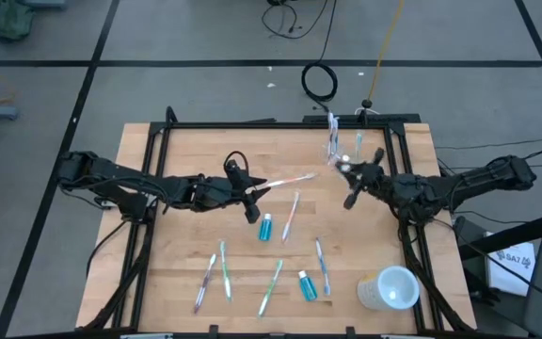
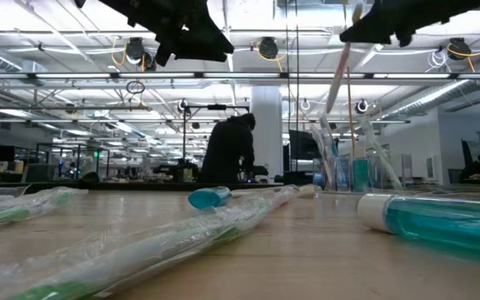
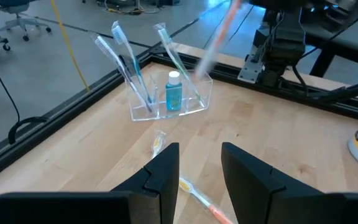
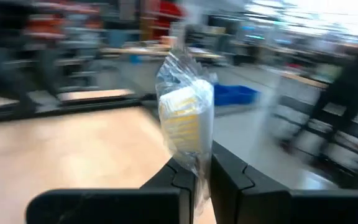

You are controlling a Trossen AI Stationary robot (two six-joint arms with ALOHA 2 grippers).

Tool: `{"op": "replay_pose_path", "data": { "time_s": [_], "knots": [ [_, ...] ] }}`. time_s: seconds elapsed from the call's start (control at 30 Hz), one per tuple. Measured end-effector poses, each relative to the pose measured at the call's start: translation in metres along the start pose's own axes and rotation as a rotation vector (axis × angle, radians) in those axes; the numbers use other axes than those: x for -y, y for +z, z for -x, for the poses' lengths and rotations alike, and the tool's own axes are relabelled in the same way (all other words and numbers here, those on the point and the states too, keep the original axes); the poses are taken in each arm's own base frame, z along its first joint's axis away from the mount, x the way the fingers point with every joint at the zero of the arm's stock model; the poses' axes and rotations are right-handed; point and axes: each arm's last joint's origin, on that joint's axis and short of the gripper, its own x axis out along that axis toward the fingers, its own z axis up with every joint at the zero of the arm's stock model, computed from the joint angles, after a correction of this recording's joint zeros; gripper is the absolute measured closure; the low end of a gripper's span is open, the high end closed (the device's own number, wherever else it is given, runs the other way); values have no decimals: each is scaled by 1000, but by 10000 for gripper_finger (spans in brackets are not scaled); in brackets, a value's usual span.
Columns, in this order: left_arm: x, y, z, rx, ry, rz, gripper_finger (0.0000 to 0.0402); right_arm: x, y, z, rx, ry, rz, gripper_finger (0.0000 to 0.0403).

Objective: Pick & Place toothbrushing station
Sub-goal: Put the top left orange toothbrush into the transparent organizer

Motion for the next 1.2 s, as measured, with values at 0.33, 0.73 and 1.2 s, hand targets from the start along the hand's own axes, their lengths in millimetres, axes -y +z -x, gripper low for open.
{"op": "replay_pose_path", "data": {
  "time_s": [0.33,0.73,1.2],
  "knots": [
    [0,2,0,18,-5,10,275,34,27,9,-374,22,34,385],
    [0,2,0,15,-4,2,275,61,7,11,-540,-311,-75,385],
    [0,1,0,9,-3,-4,275,70,-42,-8,-514,-474,-212,385]
  ]
}}
